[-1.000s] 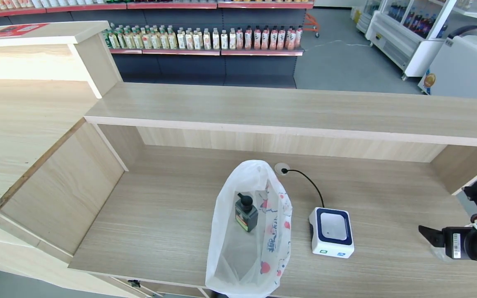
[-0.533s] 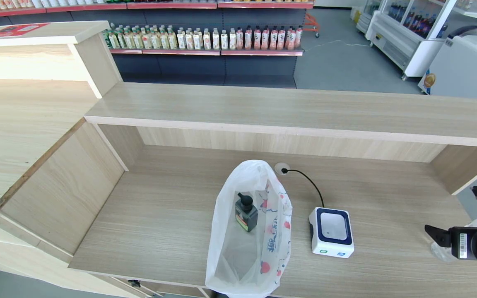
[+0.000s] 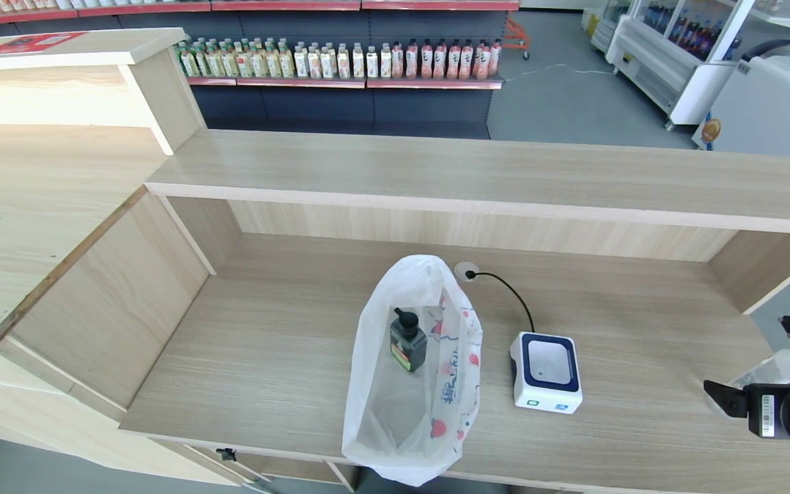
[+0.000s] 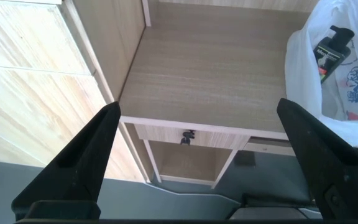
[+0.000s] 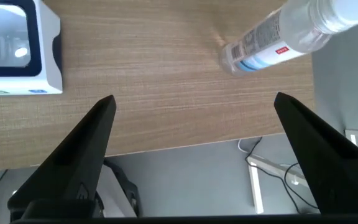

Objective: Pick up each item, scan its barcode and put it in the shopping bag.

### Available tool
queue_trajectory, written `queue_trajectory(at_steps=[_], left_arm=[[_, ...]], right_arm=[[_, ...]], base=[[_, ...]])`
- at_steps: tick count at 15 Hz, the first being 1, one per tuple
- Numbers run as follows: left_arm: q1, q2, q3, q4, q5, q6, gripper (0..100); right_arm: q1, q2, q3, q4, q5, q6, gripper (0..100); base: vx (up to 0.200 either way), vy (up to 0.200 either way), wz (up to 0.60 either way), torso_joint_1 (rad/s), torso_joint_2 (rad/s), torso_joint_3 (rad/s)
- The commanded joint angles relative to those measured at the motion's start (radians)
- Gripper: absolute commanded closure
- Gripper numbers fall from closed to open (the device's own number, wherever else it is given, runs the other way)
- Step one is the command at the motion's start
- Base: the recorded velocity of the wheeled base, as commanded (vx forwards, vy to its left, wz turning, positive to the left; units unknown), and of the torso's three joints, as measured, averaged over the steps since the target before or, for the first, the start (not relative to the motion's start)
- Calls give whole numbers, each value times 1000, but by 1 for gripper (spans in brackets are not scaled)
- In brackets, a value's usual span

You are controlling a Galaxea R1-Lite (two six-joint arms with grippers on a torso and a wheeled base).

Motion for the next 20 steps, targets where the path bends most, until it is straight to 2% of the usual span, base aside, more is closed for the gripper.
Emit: queue_trajectory(at_steps=[1, 4, 11, 18, 20], left_arm=[[0, 0, 0, 0, 0, 1, 0], [0, 0, 0, 0, 0, -2, 0], [0, 0, 0, 0, 0, 2, 0], [0, 0, 0, 0, 0, 2, 0], [0, 0, 0, 0, -2, 2, 0]], right_arm=[[0, 2, 9, 0, -1, -1, 0], [0, 3, 12, 0, -1, -1, 0], [0, 28, 6, -3, 10, 3, 0], [7, 29, 0, -9, 129, 39, 0], [9, 31, 3, -8, 136, 40, 0]], base=[[-200, 0, 0, -17, 2, 7], [0, 0, 0, 0, 0, 0], [0, -200, 0, 4, 2, 4], [0, -200, 0, 2, 0, 3], [0, -200, 0, -2, 7, 2]])
